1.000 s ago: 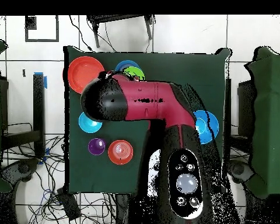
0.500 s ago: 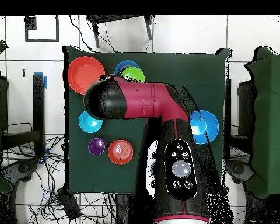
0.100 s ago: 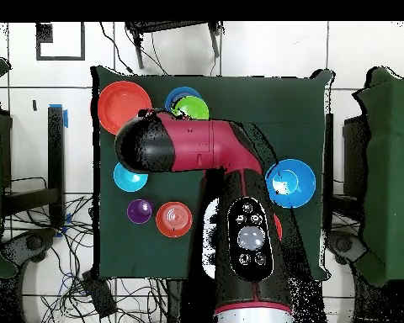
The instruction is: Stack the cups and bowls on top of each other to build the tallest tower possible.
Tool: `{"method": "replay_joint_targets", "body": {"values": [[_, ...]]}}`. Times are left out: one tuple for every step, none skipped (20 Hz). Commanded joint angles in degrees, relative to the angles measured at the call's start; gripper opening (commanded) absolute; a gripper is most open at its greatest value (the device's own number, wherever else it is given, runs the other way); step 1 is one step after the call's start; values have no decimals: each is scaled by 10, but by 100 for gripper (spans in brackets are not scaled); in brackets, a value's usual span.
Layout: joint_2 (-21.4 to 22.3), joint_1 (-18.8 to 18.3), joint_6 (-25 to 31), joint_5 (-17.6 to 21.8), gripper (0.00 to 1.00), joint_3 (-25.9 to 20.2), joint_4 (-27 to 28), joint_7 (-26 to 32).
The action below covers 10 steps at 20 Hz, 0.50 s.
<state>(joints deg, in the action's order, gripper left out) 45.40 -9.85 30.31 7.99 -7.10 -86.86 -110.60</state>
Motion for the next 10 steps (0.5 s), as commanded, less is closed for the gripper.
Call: {"method": "replay_joint_targets", "body": {"values": [[-18,14,-28,65,100,-6,-41,4],[-18,14,-30,67,100,-5,-41,4],[-18,14,-33,68,100,-5,-45,6],[-17,16,-32,70,100,-2,-46,5],[-17,20,-34,72,100,2,-45,3],[-17,23,-35,75,100,7,-47,-2],[-18,22,-37,76,100,6,-47,-4],[-20,22,-41,77,100,6,-49,-7],[-23,20,-41,79,100,3,-46,-6],[-26,22,-40,83,100,5,-41,-7]]}}
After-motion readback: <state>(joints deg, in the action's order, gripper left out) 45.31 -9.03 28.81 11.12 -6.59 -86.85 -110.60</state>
